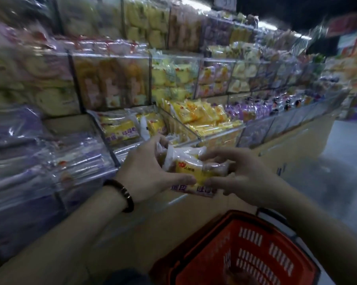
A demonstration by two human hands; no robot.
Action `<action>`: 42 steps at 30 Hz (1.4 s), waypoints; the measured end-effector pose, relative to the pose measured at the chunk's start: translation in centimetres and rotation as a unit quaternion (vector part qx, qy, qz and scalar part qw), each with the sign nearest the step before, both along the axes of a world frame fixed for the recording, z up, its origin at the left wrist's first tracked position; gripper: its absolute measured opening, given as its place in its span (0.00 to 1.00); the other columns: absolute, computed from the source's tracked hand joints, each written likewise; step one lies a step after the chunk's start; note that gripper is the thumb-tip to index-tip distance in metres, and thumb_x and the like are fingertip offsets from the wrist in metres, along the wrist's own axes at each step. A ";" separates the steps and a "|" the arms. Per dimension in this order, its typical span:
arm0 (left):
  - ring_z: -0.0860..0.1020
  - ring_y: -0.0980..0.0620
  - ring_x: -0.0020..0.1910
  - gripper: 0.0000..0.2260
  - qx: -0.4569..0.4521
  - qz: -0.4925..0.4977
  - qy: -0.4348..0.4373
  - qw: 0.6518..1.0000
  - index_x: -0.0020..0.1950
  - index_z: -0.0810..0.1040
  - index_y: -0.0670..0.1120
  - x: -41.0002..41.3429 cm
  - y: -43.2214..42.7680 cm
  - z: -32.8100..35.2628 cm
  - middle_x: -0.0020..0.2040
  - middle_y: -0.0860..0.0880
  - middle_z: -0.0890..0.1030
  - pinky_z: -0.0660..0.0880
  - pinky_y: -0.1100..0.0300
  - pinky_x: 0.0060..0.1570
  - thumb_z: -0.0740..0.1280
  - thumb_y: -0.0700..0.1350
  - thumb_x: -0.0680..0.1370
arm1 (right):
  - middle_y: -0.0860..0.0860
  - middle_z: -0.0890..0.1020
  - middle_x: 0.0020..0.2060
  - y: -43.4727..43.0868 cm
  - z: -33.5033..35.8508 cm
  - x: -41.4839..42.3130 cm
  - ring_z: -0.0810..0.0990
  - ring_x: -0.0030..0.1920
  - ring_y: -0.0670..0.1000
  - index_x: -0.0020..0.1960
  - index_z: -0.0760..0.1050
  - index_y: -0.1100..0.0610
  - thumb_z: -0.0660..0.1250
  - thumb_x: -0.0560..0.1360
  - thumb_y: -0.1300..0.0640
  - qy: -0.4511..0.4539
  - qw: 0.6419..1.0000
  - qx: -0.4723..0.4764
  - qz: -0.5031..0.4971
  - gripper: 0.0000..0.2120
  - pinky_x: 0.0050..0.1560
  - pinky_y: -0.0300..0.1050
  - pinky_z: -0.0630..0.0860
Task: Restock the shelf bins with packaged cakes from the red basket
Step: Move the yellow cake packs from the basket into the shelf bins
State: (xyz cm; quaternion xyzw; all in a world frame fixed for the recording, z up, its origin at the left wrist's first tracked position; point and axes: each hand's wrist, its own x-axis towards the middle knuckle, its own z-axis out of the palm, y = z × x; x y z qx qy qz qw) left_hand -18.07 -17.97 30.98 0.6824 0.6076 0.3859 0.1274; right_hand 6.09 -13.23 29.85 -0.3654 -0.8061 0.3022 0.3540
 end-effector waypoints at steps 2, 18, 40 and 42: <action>0.80 0.56 0.36 0.34 0.011 -0.016 0.002 1.000 0.56 0.71 0.60 -1.6 0.2 2.4 0.38 0.55 0.81 0.76 0.61 0.33 0.78 0.72 0.58 | 0.45 0.82 0.57 1.0 1.6 -1.3 0.87 0.46 0.48 0.62 0.83 0.39 0.80 0.73 0.58 -0.004 0.998 0.069 0.001 0.22 0.43 0.48 0.85; 0.81 0.47 0.47 0.14 0.096 0.211 -0.046 0.972 0.49 0.79 0.49 -15.7 11.7 9.3 0.50 0.48 0.81 0.81 0.52 0.42 0.80 0.50 0.72 | 0.44 0.79 0.66 14.0 7.8 -11.7 0.72 0.68 0.55 0.54 0.77 0.30 0.74 0.77 0.48 -0.159 0.967 0.175 -0.098 0.13 0.68 0.64 0.71; 0.81 0.56 0.44 0.16 -0.047 0.122 0.182 0.975 0.52 0.74 0.61 -15.3 10.5 9.3 0.47 0.54 0.83 0.74 0.60 0.36 0.79 0.51 0.74 | 0.45 0.71 0.69 16.6 5.4 -13.7 0.67 0.66 0.52 0.69 0.76 0.38 0.71 0.80 0.48 -0.290 0.912 0.271 -0.108 0.18 0.67 0.51 0.69; 0.80 0.54 0.46 0.16 -0.050 0.123 0.210 0.969 0.54 0.73 0.64 -15.2 10.2 9.5 0.49 0.54 0.80 0.76 0.58 0.38 0.77 0.49 0.75 | 0.45 0.71 0.67 16.5 5.2 -13.5 0.68 0.67 0.51 0.68 0.78 0.41 0.72 0.79 0.52 -0.255 0.930 0.247 -0.092 0.18 0.69 0.49 0.70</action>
